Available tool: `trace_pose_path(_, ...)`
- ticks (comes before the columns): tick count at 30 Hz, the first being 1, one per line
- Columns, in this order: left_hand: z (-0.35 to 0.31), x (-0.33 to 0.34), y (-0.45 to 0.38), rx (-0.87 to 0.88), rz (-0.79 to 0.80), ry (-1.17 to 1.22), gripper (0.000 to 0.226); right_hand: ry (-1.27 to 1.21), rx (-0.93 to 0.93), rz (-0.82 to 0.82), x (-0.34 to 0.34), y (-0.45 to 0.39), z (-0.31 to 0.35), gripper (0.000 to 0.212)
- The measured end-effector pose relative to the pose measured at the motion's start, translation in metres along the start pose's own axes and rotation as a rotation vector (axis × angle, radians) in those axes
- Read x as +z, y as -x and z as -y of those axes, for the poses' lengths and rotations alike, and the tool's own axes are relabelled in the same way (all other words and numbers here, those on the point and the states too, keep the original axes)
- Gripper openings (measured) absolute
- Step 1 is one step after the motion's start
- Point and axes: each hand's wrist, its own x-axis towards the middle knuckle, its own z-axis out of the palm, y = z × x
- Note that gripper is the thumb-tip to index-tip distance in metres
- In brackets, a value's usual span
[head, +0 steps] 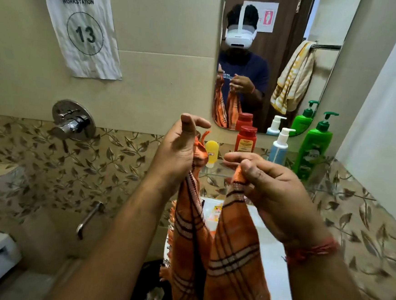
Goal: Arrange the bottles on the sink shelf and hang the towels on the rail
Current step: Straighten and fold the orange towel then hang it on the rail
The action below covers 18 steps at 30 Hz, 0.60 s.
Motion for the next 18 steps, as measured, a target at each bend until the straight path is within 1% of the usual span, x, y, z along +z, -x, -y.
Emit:
trace_pose_path(2,-0.003,0.008,0.006,0.014,0.053,0.033,0.068,0.013,0.01,-0.009,0.009,-0.004,-0.014,0.034)
trace_pose_path(4,-0.005,0.015,0.011,0.031,0.119,0.046,0.065,0.099,0.002,0.036,0.019,-0.005,-0.025,0.03)
trace_pose_path(6,-0.006,0.018,0.015,0.071,0.137,0.002,0.063,0.168,-0.038,0.081,0.027,-0.003,-0.03,0.024)
trace_pose_path(7,-0.005,0.018,0.016,0.102,0.13,-0.038,0.063,0.19,-0.065,0.076,0.029,-0.002,-0.031,0.023)
trace_pose_path(9,-0.003,0.016,0.017,0.158,0.14,-0.105,0.058,0.293,-0.139,0.015,0.031,0.0,-0.03,0.022)
trace_pose_path(11,-0.002,0.011,0.019,0.171,0.159,-0.133,0.053,0.454,-0.23,-0.065,0.027,0.002,-0.028,0.018)
trace_pose_path(13,-0.004,0.007,0.022,0.184,0.158,-0.163,0.055,0.624,-0.307,-0.139,0.024,0.003,-0.023,0.017)
trace_pose_path(14,-0.003,0.004,0.023,0.191,0.161,-0.183,0.055,0.674,-0.334,-0.149,0.023,0.003,-0.021,0.019)
trace_pose_path(16,0.0,0.0,0.026,0.174,0.187,-0.235,0.053,0.705,-0.374,-0.153,0.022,0.004,-0.019,0.025)
trace_pose_path(18,0.002,-0.004,0.028,0.119,0.211,-0.265,0.048,0.701,-0.387,-0.157,0.02,0.005,-0.018,0.029)
